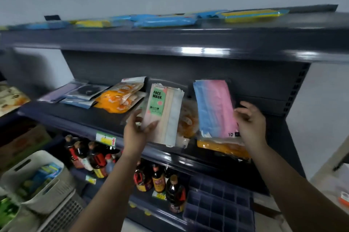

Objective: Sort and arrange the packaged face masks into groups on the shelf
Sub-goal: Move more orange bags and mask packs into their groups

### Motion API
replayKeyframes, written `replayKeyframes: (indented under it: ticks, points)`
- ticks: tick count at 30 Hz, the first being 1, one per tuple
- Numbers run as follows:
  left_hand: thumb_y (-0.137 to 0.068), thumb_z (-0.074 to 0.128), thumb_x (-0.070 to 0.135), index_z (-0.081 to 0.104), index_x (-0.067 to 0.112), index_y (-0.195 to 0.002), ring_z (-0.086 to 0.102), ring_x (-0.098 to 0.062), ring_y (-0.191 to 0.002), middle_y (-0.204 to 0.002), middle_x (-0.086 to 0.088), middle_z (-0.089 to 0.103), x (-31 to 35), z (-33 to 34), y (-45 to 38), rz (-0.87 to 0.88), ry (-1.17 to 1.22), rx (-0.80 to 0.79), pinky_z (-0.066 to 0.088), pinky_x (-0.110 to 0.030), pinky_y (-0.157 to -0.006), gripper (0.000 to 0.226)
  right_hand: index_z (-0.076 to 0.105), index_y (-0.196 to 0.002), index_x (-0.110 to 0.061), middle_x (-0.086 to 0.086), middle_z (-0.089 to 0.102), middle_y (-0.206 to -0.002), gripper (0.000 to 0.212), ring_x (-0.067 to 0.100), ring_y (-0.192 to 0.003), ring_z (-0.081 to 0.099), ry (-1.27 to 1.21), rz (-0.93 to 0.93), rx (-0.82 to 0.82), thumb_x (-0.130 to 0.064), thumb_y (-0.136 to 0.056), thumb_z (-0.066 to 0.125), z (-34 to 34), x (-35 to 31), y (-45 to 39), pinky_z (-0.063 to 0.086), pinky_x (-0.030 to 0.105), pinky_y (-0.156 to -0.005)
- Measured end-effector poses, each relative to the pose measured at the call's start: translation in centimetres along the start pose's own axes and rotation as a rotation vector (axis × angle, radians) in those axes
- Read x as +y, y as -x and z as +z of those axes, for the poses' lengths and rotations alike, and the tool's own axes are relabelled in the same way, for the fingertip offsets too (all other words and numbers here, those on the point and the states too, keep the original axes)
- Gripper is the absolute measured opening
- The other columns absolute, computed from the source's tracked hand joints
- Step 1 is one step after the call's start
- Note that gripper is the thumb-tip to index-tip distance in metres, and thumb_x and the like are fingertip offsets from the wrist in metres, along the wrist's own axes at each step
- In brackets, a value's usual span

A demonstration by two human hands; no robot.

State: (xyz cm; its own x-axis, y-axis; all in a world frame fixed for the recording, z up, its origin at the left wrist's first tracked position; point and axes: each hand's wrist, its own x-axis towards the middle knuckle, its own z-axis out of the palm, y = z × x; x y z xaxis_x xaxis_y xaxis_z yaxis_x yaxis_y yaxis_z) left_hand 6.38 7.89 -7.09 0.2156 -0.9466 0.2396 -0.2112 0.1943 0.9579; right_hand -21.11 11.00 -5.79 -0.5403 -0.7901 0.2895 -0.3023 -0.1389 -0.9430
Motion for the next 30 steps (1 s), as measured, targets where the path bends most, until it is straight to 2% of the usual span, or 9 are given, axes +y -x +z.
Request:
replayKeyframes:
  ticks: [2, 4, 10, 14, 18, 20, 23, 28, 30]
  points:
    - [-0.078, 0.074, 0.012, 0.051, 0.011, -0.116, 0.056, -0.006, -0.08, -0.093, 0.006, 0.055, -0.2, -1.8, 0.7, 0.012, 0.003, 0.051, 0.047, -0.008, -0.052, 0.045, 0.056, -0.125, -0.01, 0.0, 0.064, -0.103, 0.036, 0.014, -0.092, 0.058, -0.057, 0.042, -0.05, -0.008, -0.089, 0.06, 1.7, -0.4, 0.8, 0.048, 0.027, -0.078]
    - [-0.077, 0.076, 0.011, 0.054, 0.01, -0.112, 0.057, -0.003, -0.081, -0.096, 0.005, 0.059, -0.6, -3.6, 1.0, 0.037, -0.013, 0.103, 0.047, -0.006, -0.056, 0.042, 0.055, -0.126, -0.009, 0.004, 0.064, -0.106, 0.037, 0.016, -0.091, 0.058, -0.112, 0.067, -0.08, -0.006, -0.089, 0.06, 3.5, -0.7, 1.6, 0.05, 0.03, -0.078]
    - [-0.077, 0.076, 0.016, 0.054, 0.016, -0.113, 0.057, -0.01, -0.084, -0.098, 0.006, 0.057, -1.4, -8.9, 1.0, -0.009, -0.02, 0.217, 0.046, -0.016, -0.062, 0.042, 0.054, -0.126, -0.01, 0.001, 0.061, -0.105, 0.04, 0.022, -0.101, 0.059, -0.26, 0.197, -0.169, -0.001, -0.088, 0.06, 8.7, -2.4, 3.8, 0.05, 0.041, -0.092]
    - [-0.078, 0.075, 0.014, 0.052, 0.023, -0.108, 0.052, -0.002, -0.079, -0.092, 0.012, 0.053, -1.8, -12.2, 0.2, -0.022, -0.011, 0.23, 0.045, -0.017, -0.06, 0.038, 0.056, -0.123, -0.013, -0.001, 0.062, -0.102, 0.04, 0.021, -0.102, 0.06, -0.329, 0.215, -0.186, 0.0, -0.086, 0.061, 12.3, -3.4, 5.3, 0.05, 0.038, -0.089]
    - [-0.079, 0.075, 0.015, 0.05, 0.026, -0.108, 0.055, -0.012, -0.089, -0.096, 0.008, 0.053, -2.8, -15.4, -1.3, -0.06, 0.016, 0.199, 0.048, -0.021, -0.064, 0.04, 0.054, -0.127, -0.012, -0.005, 0.062, -0.097, 0.042, 0.015, -0.093, 0.06, -0.409, 0.255, -0.203, 0.002, -0.087, 0.059, 15.9, -4.6, 6.6, 0.051, 0.032, -0.08]
    - [-0.079, 0.074, 0.016, 0.05, 0.027, -0.108, 0.055, -0.011, -0.088, -0.096, 0.01, 0.052, -3.2, -16.4, -2.2, -0.081, 0.027, 0.157, 0.052, -0.025, -0.065, 0.039, 0.055, -0.126, -0.013, -0.007, 0.063, -0.094, 0.042, 0.015, -0.094, 0.061, -0.433, 0.267, -0.171, 0.002, -0.087, 0.059, 17.4, -5.0, 7.1, 0.052, 0.033, -0.083]
    - [-0.079, 0.074, 0.017, 0.052, 0.02, -0.112, 0.057, -0.013, -0.085, -0.097, 0.006, 0.053, -3.9, -17.2, -3.6, -0.104, -0.008, 0.075, 0.058, -0.037, -0.07, 0.04, 0.055, -0.126, -0.012, -0.007, 0.063, -0.094, 0.042, 0.016, -0.097, 0.06, -0.447, 0.268, -0.119, 0.002, -0.087, 0.06, 19.1, -5.8, 7.7, 0.051, 0.03, -0.085]
    - [-0.078, 0.076, 0.017, 0.053, 0.01, -0.118, 0.058, -0.017, -0.088, -0.096, 0.006, 0.056, -4.5, -16.8, -5.9, -0.108, -0.049, -0.03, 0.053, -0.032, -0.075, 0.047, 0.053, -0.126, -0.007, 0.0, 0.061, -0.097, 0.04, 0.006, -0.082, 0.057, -0.421, 0.205, -0.054, 0.004, -0.088, 0.057, 20.6, -6.7, 8.6, 0.047, 0.008, -0.06]
    - [-0.078, 0.076, 0.019, 0.053, 0.009, -0.116, 0.056, -0.017, -0.092, -0.1, 0.003, 0.056, -4.9, -16.3, -6.7, -0.109, -0.092, -0.076, 0.05, -0.032, -0.081, 0.046, 0.052, -0.126, -0.006, -0.003, 0.06, -0.091, 0.04, 0.006, -0.082, 0.057, -0.426, 0.206, -0.02, 0.006, -0.088, 0.056, 20.8, -6.6, 8.7, 0.047, 0.01, -0.064]
